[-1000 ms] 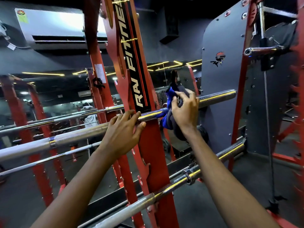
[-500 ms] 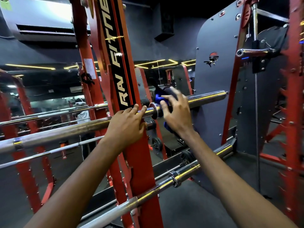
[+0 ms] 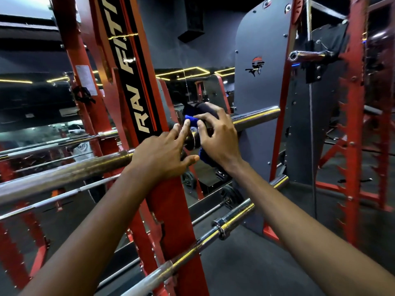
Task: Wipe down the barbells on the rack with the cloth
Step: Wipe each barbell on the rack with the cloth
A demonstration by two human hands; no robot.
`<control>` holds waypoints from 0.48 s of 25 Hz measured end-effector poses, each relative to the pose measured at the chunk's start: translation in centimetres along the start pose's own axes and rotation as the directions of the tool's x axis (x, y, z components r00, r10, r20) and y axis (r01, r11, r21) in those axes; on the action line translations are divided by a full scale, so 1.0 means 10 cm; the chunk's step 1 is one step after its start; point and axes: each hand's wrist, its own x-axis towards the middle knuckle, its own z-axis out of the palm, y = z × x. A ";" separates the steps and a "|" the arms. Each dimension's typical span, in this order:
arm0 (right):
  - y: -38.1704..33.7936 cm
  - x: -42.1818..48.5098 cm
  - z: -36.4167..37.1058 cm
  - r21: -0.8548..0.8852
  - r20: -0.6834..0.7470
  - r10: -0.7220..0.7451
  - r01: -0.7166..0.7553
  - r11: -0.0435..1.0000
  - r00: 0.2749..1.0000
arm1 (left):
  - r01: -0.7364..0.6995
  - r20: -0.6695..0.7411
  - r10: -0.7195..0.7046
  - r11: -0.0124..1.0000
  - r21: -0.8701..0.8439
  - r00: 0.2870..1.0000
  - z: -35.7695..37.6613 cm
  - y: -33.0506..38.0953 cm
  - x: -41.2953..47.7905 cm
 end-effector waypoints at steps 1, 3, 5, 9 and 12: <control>0.07 -0.01 -0.01 -0.016 -0.013 -0.027 0.026 1.000 1.000 | -0.009 -0.004 0.009 1.000 0.009 1.000 0.02 0.00 0.01; 0.29 0.03 -0.04 -0.016 -0.082 0.042 -0.044 0.999 0.996 | -0.022 -0.012 0.023 0.999 0.027 1.000 0.06 -0.02 0.03; 0.44 0.05 -0.06 0.022 -0.134 0.195 -0.194 0.981 0.972 | -0.027 -0.026 0.028 0.999 0.037 0.999 0.07 -0.02 0.02; 0.25 -0.08 0.00 -0.013 -0.053 0.148 -0.149 0.989 0.988 | -0.016 -0.036 0.016 1.000 0.026 0.999 0.07 -0.01 0.04; 0.21 -0.10 0.01 -0.057 -0.018 -0.036 0.035 0.998 0.999 | -0.011 -0.053 0.012 1.000 0.024 0.998 0.08 -0.02 0.04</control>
